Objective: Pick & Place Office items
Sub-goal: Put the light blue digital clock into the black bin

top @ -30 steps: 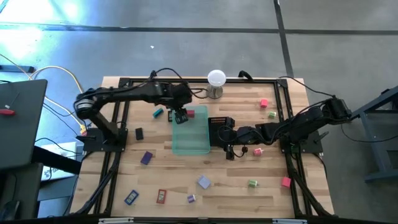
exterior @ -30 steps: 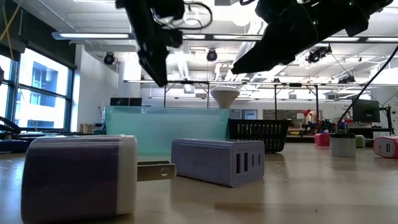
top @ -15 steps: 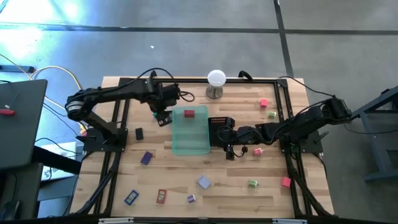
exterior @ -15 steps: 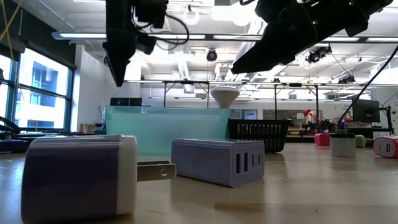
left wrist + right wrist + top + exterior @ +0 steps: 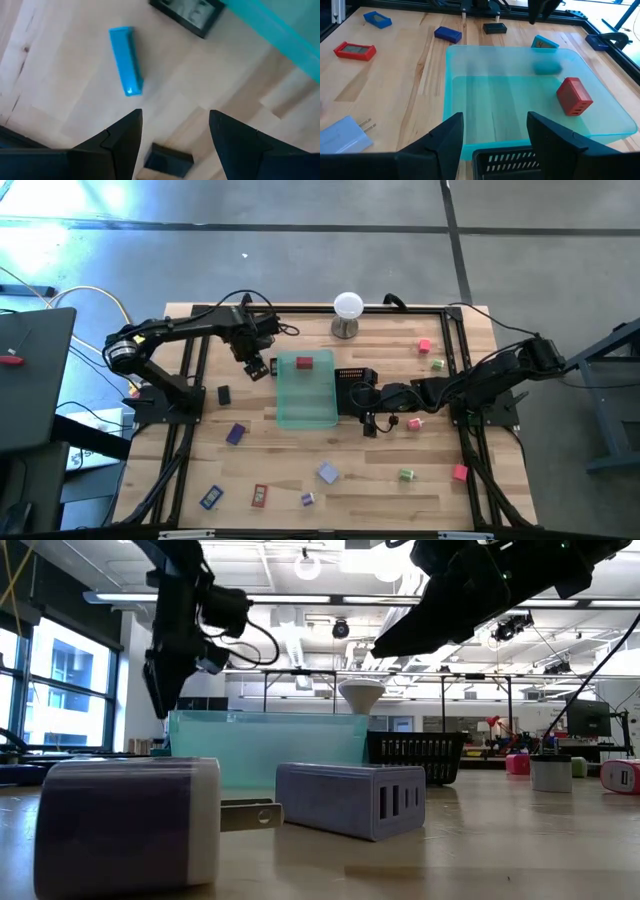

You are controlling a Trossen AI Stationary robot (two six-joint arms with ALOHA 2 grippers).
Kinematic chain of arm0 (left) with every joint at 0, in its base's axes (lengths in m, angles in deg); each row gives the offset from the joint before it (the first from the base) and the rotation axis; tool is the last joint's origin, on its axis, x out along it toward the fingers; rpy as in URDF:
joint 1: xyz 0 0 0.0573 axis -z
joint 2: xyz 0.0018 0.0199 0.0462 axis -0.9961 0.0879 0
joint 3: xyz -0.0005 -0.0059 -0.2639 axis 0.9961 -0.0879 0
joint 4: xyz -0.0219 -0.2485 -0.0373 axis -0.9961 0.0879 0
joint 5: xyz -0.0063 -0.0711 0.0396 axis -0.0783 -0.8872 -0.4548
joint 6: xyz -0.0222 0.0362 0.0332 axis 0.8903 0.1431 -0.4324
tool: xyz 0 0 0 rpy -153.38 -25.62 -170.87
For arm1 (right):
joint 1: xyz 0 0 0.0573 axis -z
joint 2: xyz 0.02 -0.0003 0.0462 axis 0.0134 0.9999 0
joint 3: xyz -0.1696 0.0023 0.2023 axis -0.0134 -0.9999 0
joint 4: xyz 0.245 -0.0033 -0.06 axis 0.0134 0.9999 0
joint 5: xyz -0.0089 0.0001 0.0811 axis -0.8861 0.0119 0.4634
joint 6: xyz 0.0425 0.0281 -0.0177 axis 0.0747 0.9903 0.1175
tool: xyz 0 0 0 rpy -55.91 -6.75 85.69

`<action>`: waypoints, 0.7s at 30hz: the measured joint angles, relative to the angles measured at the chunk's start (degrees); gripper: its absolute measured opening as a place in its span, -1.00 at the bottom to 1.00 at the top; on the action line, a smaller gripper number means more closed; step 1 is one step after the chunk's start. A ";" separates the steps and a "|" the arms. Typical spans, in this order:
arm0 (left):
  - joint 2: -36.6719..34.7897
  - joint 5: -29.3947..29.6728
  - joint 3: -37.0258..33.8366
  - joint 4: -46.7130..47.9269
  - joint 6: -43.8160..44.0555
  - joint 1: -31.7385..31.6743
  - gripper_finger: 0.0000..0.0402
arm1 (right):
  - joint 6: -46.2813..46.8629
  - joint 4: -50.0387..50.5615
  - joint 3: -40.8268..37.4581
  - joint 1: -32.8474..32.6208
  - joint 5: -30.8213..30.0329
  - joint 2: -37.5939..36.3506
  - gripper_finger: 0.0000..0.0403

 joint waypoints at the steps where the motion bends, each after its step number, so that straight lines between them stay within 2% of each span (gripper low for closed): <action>1: 0.00 0.16 -0.48 -0.60 0.01 -0.67 0.11 | 0.00 0.00 0.00 0.00 0.00 0.00 0.03; 8: 0.00 0.29 -3.21 -4.95 -1.11 -4.14 0.11 | -0.02 0.02 0.00 0.00 0.03 0.00 0.03; 12: 0.00 0.27 -4.54 -6.39 -3.67 -4.25 0.11 | -0.02 0.02 0.00 0.00 1.50 0.00 0.03; 21: 0.00 0.47 -6.76 -9.38 -1.30 -3.74 0.11 | -0.04 0.02 0.00 0.00 1.88 0.00 0.03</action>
